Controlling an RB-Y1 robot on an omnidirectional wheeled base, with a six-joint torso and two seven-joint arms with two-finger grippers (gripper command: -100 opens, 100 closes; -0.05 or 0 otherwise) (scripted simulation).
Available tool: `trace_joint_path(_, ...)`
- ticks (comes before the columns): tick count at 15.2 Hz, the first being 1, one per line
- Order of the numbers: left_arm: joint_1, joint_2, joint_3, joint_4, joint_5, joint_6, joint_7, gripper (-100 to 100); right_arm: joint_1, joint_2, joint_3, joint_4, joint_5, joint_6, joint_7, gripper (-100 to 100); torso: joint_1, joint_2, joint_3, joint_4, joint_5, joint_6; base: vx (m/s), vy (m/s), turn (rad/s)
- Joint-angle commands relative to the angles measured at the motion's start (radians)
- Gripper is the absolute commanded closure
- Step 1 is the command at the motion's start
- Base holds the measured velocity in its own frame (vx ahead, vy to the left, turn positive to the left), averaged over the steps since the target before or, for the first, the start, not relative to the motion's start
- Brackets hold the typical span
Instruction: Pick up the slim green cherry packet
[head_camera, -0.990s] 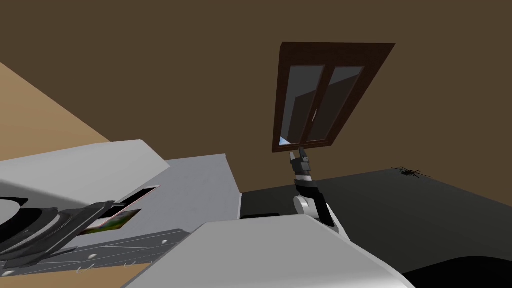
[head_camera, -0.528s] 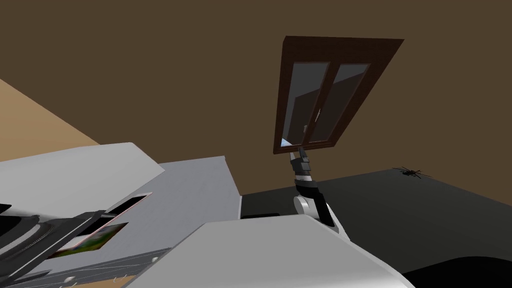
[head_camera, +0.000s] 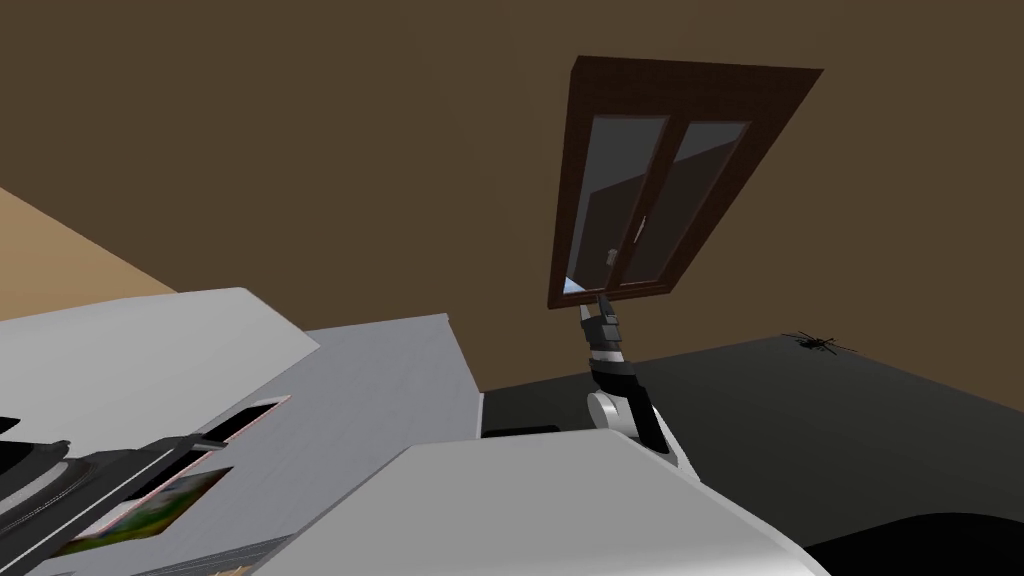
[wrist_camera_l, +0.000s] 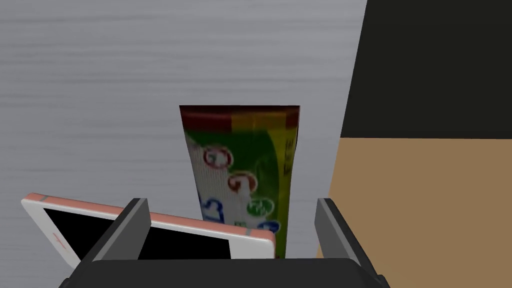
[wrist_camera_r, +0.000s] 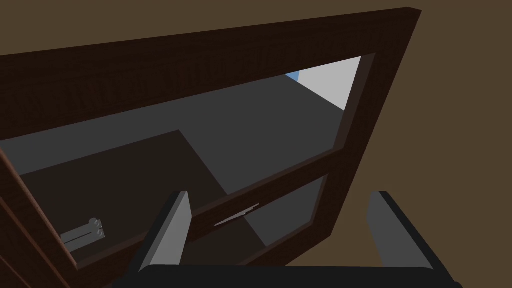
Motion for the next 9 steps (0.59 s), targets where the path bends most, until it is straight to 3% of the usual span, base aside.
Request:
trace_joint_path(1,-0.003,-0.017,-0.022,0.008,-0.017,-0.03,-0.006,-100,0.0,0.0,0.0,0.0,0.0,0.0,0.0,0,0.0,0.0,0.0,0.0,0.0,0.0,-0.035,0.003,-0.053)
trace_joint_path(2,-0.006,-0.023,-0.033,0.013,-0.025,-0.042,-0.008,-100,0.0,0.0,0.0,0.0,0.0,0.0,0.0,0,0.0,0.001,0.001,0.0,0.0,0.0,-0.039,-0.004,-0.048)
trace_joint_path(3,-0.004,-0.015,-0.022,0.007,-0.016,-0.025,-0.003,-100,0.0,0.0,0.0,0.0,0.0,0.0,0.0,0,0.0,0.002,0.001,0.0,0.0,0.0,-0.023,-0.006,-0.018)
trace_joint_path(4,-0.005,-0.016,-0.025,0.008,-0.018,-0.03,-0.003,100,0.0,0.0,0.0,0.0,0.0,0.0,0.0,0,0.0,0.002,0.001,0.0,0.0,0.0,-0.008,-0.002,0.0)
trace_joint_path(8,-0.006,-0.016,-0.024,0.008,-0.017,-0.031,-0.003,100,0.0,0.0,0.0,0.0,0.0,0.0,0.0,0,0.001,-0.001,0.0,-0.001,0.001,0.0,-0.001,0.0,0.006)
trace_joint_path(9,0.003,-0.002,0.005,-0.005,0.002,0.0,-0.001,100,0.0,0.0,0.0,0.0,0.0,0.0,0.0,0,0.001,-0.001,0.0,0.0,0.001,0.0,0.017,-0.001,0.063)
